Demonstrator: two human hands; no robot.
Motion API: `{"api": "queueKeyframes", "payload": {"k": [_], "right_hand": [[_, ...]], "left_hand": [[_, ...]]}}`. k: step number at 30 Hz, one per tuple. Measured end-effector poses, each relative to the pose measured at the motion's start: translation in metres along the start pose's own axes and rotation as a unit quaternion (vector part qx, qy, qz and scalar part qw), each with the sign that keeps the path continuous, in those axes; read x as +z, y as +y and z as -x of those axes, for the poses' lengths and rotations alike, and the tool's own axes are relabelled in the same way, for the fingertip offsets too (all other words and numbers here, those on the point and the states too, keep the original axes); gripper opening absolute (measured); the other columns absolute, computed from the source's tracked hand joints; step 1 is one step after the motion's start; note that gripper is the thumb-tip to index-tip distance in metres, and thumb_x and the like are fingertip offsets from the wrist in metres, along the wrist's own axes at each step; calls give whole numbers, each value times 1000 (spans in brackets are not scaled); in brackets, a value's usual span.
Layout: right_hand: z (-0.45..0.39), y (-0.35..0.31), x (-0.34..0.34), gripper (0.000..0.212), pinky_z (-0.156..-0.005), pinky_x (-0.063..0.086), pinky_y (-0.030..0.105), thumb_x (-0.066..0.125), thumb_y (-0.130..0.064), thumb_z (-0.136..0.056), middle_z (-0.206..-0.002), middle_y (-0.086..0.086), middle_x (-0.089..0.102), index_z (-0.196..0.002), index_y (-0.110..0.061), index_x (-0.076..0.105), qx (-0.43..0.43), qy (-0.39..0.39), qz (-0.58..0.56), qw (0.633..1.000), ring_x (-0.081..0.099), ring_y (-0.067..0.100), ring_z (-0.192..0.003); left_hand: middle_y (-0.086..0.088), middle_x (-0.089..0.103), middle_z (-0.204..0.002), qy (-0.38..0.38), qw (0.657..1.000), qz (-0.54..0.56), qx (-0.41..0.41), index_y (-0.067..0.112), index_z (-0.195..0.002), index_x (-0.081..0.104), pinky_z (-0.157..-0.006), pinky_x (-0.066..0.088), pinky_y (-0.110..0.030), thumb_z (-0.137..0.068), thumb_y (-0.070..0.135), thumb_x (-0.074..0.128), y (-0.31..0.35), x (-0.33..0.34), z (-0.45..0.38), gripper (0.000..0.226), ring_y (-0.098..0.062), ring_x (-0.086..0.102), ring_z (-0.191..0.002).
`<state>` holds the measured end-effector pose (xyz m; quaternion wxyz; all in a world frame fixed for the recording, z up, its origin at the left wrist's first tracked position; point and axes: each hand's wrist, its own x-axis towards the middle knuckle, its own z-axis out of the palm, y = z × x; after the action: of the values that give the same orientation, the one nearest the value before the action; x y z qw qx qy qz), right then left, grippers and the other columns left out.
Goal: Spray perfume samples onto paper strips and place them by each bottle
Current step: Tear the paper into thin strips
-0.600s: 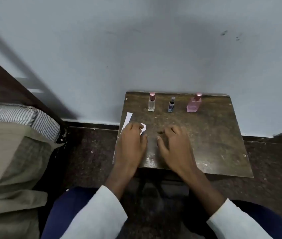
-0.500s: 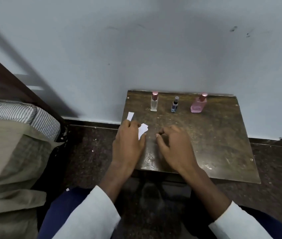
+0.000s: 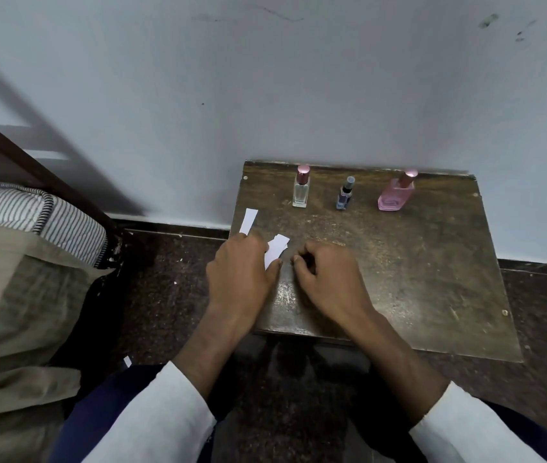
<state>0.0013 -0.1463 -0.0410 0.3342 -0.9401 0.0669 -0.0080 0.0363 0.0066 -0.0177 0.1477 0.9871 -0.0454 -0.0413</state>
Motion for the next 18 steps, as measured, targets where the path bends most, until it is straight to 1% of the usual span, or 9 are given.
{"api": "queueKeyframes", "payload": {"k": [4, 7, 8, 10, 11, 12, 13, 15, 18], "right_hand": [[-1, 1, 0, 16, -61, 41, 19, 67, -28, -96, -70, -17, 61, -81, -32, 63, 14, -8, -39, 999, 57, -4, -63], [-4, 0, -2, 11, -63, 44, 9, 71, -28, -96, -71, -14, 68, -86, -26, 72, 53, -7, -101, 993, 62, -4, -61], [-6, 0, -3, 13, -66, 52, 13, 73, -29, -97, -71, -11, 72, -86, -22, 73, 82, -5, -153, 985, 66, 0, -61], [-7, -2, -6, 16, -69, 66, 41, 76, -29, -96, -73, 2, 77, -87, -16, 74, 151, -18, -282, 947, 75, 18, -65], [-6, -3, -8, 17, -69, 66, 50, 78, -28, -96, -75, 7, 78, -88, -13, 73, 175, -28, -333, 926, 76, 28, -66], [-5, -4, -9, 19, -69, 63, 55, 79, -27, -95, -77, 12, 79, -89, -11, 71, 191, -33, -375, 907, 73, 32, -64], [-5, -3, -9, 20, -68, 62, 54, 81, -25, -94, -78, 15, 78, -89, -9, 70, 203, -34, -410, 889, 70, 32, -61], [-5, -3, -12, 18, -60, 57, 41, 82, -19, -92, -76, 16, 77, -89, -7, 69, 215, -23, -456, 863, 66, 23, -56], [-7, -2, -18, 13, -52, 51, 25, 81, -13, -92, -71, 12, 73, -88, -7, 70, 218, -10, -487, 846, 61, 16, -55]], "left_hand": [[19, 74, -98, -37, 995, 79, -40, 33, -110, 67, -84, 55, -38, -86, 55, 78, -2, -1, -3, 34, -16, 71, -106], [23, 72, -85, -43, 990, 129, -46, 35, -101, 71, -79, 58, -34, -81, 61, 78, 2, -4, -3, 34, -7, 72, -93], [23, 71, -82, -41, 988, 145, -39, 35, -98, 72, -76, 59, -33, -81, 62, 77, 3, -6, -3, 32, -3, 71, -86], [21, 70, -80, -32, 983, 182, -18, 36, -94, 72, -70, 59, -30, -81, 61, 77, 6, -9, -3, 29, 5, 67, -75], [20, 70, -80, -27, 979, 201, -4, 35, -95, 73, -68, 60, -29, -81, 57, 79, 6, -10, -3, 26, 5, 66, -71], [19, 70, -80, -25, 975, 220, 11, 35, -95, 74, -67, 60, -28, -81, 53, 80, 7, -10, -2, 24, 3, 66, -69], [18, 70, -79, -25, 971, 236, 24, 34, -95, 74, -66, 60, -28, -80, 50, 82, 8, -10, -2, 23, 2, 66, -68], [17, 69, -78, -34, 964, 259, 41, 33, -96, 74, -64, 56, -19, -81, 46, 85, 9, -8, -3, 22, 1, 65, -69], [19, 71, -91, -68, 957, 275, 58, 34, -104, 74, -70, 50, -8, -80, 49, 89, 7, -6, -7, 33, 2, 65, -81]]}}
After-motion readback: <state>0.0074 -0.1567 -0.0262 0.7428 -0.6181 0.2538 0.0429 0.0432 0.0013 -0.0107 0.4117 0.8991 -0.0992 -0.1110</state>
